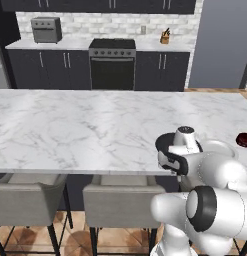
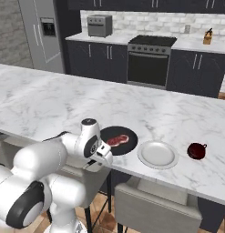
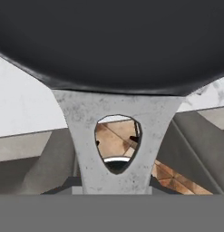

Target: Pick up the pan with the steak in it and place it on the dining table. Then place the steak on the plate.

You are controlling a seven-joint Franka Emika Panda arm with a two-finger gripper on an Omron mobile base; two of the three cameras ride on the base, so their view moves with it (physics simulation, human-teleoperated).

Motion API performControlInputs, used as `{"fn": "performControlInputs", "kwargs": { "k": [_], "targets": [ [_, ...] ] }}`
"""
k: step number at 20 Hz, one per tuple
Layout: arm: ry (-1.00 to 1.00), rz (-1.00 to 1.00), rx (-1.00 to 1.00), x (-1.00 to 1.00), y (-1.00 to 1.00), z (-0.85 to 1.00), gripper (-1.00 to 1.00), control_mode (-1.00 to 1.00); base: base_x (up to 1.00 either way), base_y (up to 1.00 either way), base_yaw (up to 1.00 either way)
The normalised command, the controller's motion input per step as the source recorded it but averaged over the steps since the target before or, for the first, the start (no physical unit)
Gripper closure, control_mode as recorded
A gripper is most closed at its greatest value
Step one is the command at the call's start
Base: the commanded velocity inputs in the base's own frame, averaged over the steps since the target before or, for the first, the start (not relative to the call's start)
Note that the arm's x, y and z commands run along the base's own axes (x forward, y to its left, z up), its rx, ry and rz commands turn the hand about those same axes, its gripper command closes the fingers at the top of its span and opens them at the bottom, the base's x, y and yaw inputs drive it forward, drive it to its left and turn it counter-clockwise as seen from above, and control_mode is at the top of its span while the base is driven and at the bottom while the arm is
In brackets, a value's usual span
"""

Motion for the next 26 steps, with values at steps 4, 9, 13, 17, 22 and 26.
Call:
{"fn": "performControlInputs", "kwargs": {
  "k": [4, 9, 13, 17, 22, 26],
  "targets": [
    [0.03, 0.00, 0.00, 0.03, 0.00, -0.09, 1.00, -1.00, 0.00, 0.00, 0.00],
    [0.00, 0.00, -0.01, 0.04, 0.00, -0.28, 1.00, -1.00, 0.00, 0.00, 0.00],
    [0.00, 0.00, -0.03, 0.05, 0.00, -0.26, 1.00, -1.00, 0.00, 0.00, 0.00],
    [0.00, 0.00, -0.01, 0.01, 0.00, -0.08, 1.00, -1.00, 0.00, 0.00, 0.00],
    [0.00, 0.00, 0.00, 0.18, 0.00, -0.04, 1.00, -1.00, 0.00, 0.00, 0.00],
    [0.00, 0.00, 0.00, 0.19, 0.00, -0.07, 1.00, -1.00, 0.00, 0.00, 0.00]
  ]
}}
